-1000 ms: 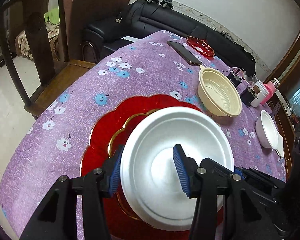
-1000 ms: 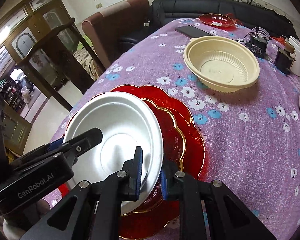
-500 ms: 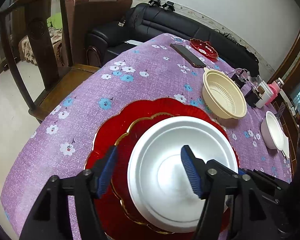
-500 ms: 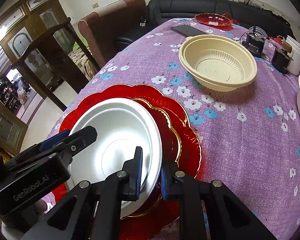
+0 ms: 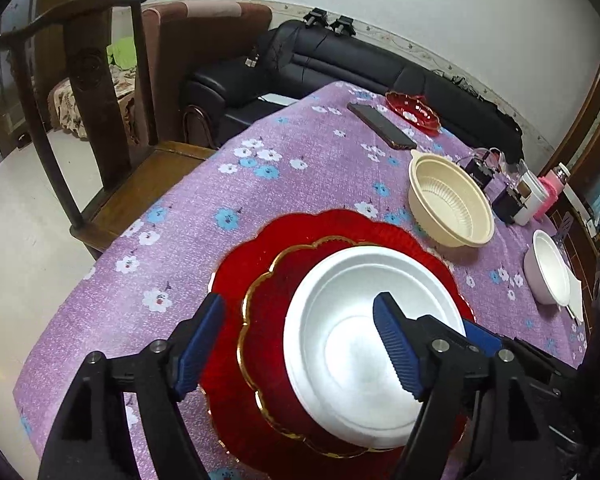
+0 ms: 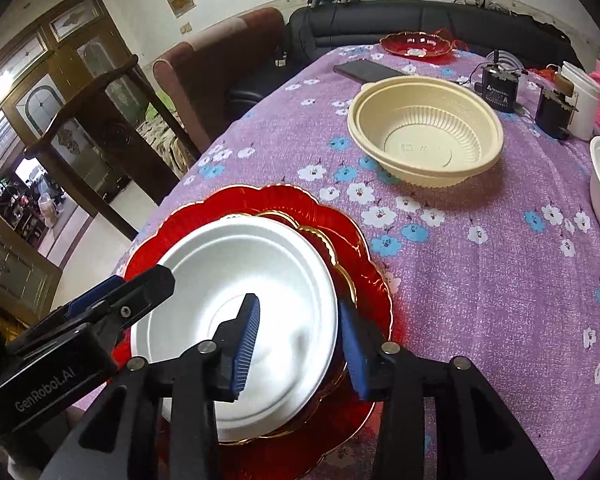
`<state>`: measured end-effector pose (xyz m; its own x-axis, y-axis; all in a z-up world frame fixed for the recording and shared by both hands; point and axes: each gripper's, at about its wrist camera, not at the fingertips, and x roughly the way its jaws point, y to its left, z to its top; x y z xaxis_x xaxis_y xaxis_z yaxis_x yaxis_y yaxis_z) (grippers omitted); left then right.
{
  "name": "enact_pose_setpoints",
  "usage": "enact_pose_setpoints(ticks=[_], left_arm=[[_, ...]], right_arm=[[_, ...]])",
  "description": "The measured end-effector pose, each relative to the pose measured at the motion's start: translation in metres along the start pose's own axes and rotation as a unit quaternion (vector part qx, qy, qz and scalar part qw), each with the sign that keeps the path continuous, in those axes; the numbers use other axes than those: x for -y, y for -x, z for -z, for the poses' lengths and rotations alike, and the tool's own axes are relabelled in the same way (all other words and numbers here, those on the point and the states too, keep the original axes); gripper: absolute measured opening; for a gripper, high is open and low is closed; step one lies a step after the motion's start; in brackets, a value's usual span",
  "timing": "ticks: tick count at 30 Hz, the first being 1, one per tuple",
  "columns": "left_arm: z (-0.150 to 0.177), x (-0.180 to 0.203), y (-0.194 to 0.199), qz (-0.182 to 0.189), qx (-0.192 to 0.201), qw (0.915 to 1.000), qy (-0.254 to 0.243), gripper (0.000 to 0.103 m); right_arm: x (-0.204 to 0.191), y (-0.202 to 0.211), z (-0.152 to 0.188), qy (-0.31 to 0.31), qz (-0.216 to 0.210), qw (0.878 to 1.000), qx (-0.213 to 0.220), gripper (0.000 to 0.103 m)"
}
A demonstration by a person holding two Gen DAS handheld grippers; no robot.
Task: Organize plates and bowls
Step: 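Lower the white plate onto the small red plate and open the right gripper, then move the right gripper toward the beige plastic bowl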
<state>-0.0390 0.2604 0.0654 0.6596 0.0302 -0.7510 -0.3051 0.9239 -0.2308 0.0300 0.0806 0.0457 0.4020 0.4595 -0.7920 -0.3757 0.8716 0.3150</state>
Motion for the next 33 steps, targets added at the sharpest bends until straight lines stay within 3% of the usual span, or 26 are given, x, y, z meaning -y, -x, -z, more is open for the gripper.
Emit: enact_pose_setpoints(ticks=[8,11,13,18,22,29,33], left_arm=[[0.006,0.002,0.027,0.001,0.021,0.9998,-0.003,0.076],[0.013,0.003,0.045,0.018,0.031,0.9993,0.003,0.077],[0.02,0.004,0.057,0.026,0.04,0.9989,0.006,0.079],[0.035,0.019,0.068,0.041,0.035,0.9986,-0.003,0.08],[0.049,0.037,0.071,0.05,0.025,0.9981,-0.027,0.08],[0.068,0.07,0.07,0.057,0.007,0.9963,-0.064,0.08],[0.078,0.087,0.067,0.058,-0.005,0.9948,-0.084,0.08]], right_arm=[[-0.001,0.025,0.007,-0.009,-0.018,0.999,0.033,0.048],[-0.001,0.045,0.018,-0.002,-0.02,0.998,0.057,0.051],[0.001,0.06,0.033,0.009,-0.009,0.997,0.077,0.063],[0.013,0.083,0.065,0.027,0.022,0.995,0.095,0.066],[0.042,0.099,0.086,0.013,0.042,0.995,0.095,0.066],[0.129,0.131,0.104,-0.086,0.075,0.988,0.105,0.067],[0.156,0.144,0.109,-0.115,0.083,0.983,0.115,0.067]])
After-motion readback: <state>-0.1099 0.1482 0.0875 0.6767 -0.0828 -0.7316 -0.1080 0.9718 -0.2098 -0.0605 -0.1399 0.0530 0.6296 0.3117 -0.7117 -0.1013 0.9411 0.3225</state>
